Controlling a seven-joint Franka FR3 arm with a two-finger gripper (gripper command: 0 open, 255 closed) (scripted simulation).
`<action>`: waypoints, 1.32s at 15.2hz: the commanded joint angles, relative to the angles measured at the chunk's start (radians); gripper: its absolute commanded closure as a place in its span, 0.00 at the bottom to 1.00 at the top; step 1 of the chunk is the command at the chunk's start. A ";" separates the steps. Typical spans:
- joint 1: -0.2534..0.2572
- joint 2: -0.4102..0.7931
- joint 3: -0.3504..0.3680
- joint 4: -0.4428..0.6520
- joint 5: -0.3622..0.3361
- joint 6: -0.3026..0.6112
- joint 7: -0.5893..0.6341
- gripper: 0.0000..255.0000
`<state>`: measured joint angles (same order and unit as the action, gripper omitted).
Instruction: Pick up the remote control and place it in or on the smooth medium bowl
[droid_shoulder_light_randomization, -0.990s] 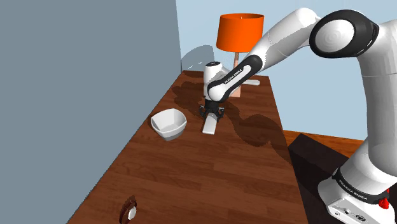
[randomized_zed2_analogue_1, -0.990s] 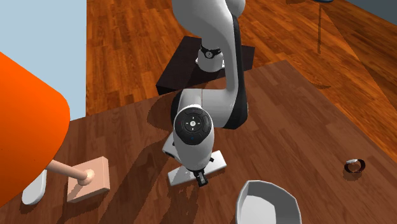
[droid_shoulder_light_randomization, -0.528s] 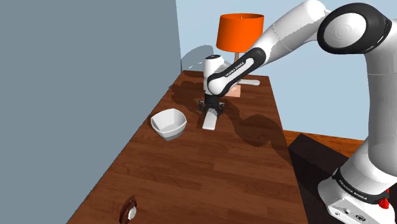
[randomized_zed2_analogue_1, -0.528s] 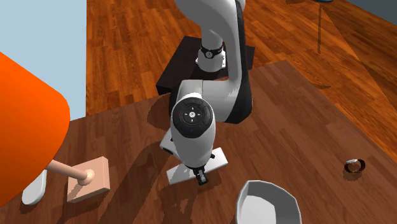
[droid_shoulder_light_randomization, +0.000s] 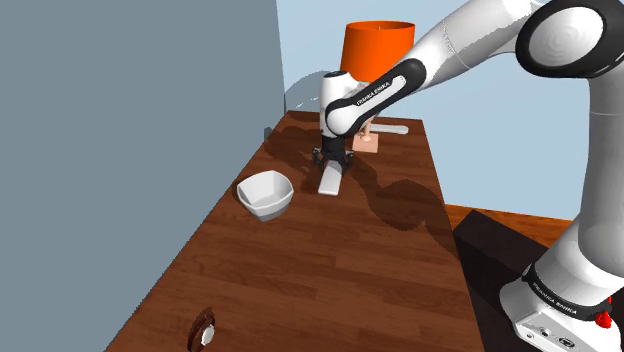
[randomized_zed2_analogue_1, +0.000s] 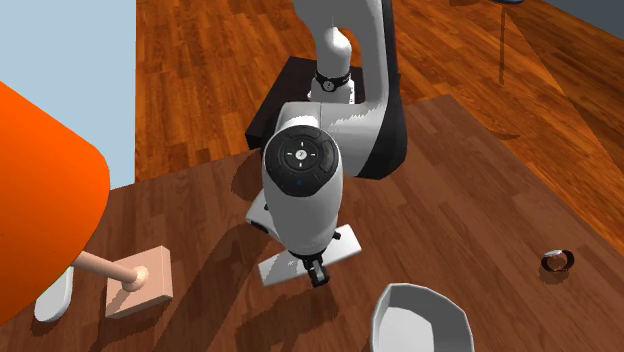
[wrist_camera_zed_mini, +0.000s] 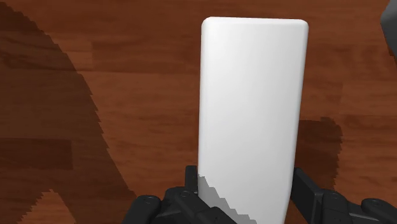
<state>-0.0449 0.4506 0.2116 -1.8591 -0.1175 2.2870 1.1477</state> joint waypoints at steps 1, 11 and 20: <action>-0.002 -0.017 0.002 0.004 0.005 -0.020 -0.004 1.00; -0.010 -0.088 0.013 0.042 0.026 -0.129 -0.017 1.00; 0.036 -0.057 0.030 0.164 0.017 -0.221 0.039 1.00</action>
<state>-0.0262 0.3751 0.2361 -1.7267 -0.0945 2.0795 1.1639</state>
